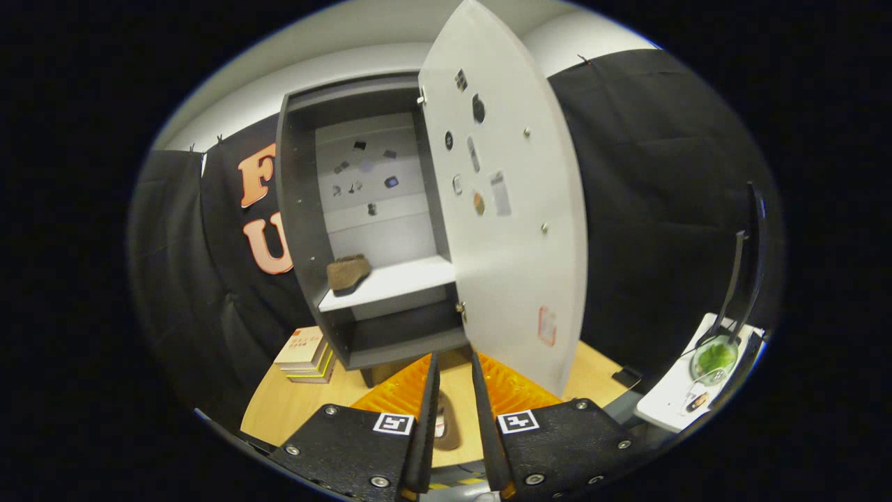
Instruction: Open the shoe cabinet door, grab the shoes and put them into the shoe cabinet, then close the shoe cabinet door.
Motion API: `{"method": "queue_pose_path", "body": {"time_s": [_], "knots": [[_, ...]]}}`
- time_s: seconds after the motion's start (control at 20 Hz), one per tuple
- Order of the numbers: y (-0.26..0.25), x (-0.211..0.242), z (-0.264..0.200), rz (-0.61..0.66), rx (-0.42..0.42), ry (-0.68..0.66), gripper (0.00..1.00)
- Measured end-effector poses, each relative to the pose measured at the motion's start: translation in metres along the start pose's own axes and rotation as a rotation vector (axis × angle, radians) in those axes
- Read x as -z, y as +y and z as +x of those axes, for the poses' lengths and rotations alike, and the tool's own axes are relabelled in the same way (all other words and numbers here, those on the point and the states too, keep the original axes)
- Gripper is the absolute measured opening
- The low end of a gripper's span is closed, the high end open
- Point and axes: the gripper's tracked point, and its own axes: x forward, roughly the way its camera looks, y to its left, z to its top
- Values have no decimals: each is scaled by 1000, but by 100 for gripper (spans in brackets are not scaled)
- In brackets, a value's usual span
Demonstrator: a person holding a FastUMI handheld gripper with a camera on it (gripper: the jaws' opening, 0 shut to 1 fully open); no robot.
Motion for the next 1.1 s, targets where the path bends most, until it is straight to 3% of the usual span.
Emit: {"method": "queue_pose_path", "body": {"time_s": [0.3, 1.1], "knots": [[40, 119, 42, 77, -78, 200, 30], [62, 259, 165, -64, -215, 489, 30]]}}
